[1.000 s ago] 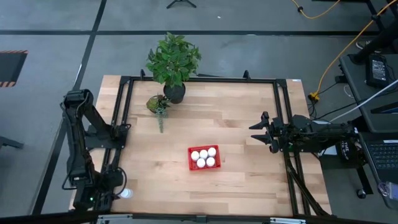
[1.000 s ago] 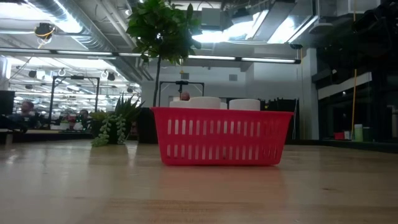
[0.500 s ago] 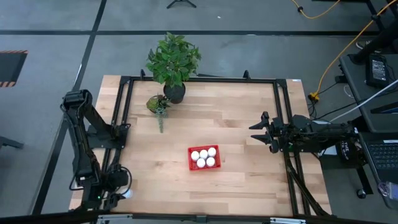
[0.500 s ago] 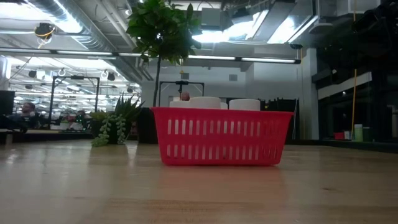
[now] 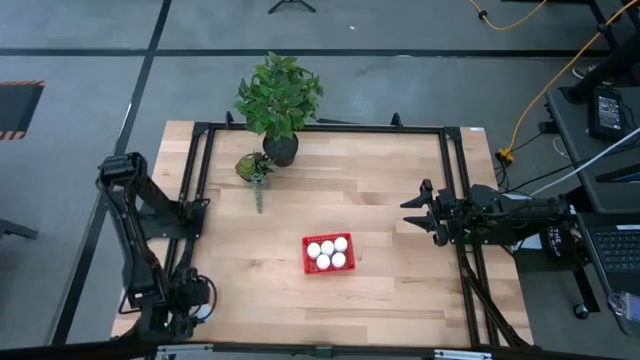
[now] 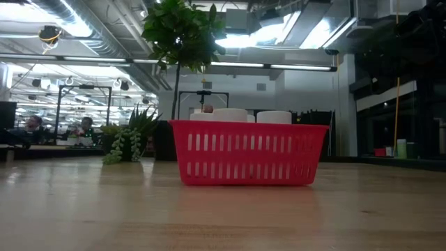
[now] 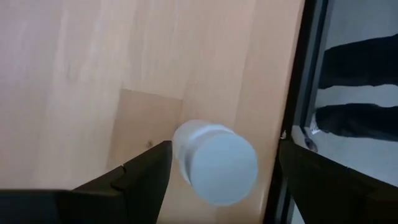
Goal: Pick and place pill bottles into a basket
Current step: Put the white pill bottles into the red bin
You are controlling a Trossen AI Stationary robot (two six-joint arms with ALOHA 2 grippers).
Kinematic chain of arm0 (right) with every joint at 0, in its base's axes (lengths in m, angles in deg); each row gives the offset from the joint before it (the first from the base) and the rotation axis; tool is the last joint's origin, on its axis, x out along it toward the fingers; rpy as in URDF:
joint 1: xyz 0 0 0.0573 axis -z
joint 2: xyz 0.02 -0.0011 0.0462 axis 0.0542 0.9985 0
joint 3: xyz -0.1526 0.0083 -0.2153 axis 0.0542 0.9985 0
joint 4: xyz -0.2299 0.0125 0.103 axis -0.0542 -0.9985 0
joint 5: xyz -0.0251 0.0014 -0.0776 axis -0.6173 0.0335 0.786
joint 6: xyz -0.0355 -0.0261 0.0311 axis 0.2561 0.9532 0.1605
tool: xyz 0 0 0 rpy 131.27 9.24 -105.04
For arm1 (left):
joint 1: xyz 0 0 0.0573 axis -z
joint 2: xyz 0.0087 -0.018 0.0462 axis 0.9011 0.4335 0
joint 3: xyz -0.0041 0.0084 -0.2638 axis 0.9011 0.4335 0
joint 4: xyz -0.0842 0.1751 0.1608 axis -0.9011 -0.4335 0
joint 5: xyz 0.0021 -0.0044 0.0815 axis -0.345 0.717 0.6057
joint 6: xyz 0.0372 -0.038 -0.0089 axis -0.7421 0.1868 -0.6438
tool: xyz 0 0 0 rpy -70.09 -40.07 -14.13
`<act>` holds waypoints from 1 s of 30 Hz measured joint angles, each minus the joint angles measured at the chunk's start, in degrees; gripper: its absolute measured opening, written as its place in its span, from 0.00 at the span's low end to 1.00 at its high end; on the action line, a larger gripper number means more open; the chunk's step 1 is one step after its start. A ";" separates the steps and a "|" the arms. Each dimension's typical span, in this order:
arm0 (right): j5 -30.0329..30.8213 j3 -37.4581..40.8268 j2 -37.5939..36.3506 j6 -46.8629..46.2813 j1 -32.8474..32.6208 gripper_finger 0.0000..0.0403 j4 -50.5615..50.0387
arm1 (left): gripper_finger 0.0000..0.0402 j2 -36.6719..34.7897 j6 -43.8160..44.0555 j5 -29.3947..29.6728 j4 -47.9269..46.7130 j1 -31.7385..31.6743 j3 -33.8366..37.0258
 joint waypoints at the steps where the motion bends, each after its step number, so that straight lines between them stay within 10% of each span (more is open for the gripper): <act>1: -0.01 0.00 0.00 0.04 0.00 0.48 0.00 | 0.72 0.60 0.01 -0.04 0.30 0.00 0.00; 20: 0.00 0.00 0.00 0.06 0.00 0.48 0.00 | 0.70 6.84 1.06 -2.17 4.08 0.07 0.00; 30: -0.02 0.02 0.00 0.03 0.00 0.48 0.00 | 0.43 6.76 -0.42 -2.58 8.65 0.04 -0.02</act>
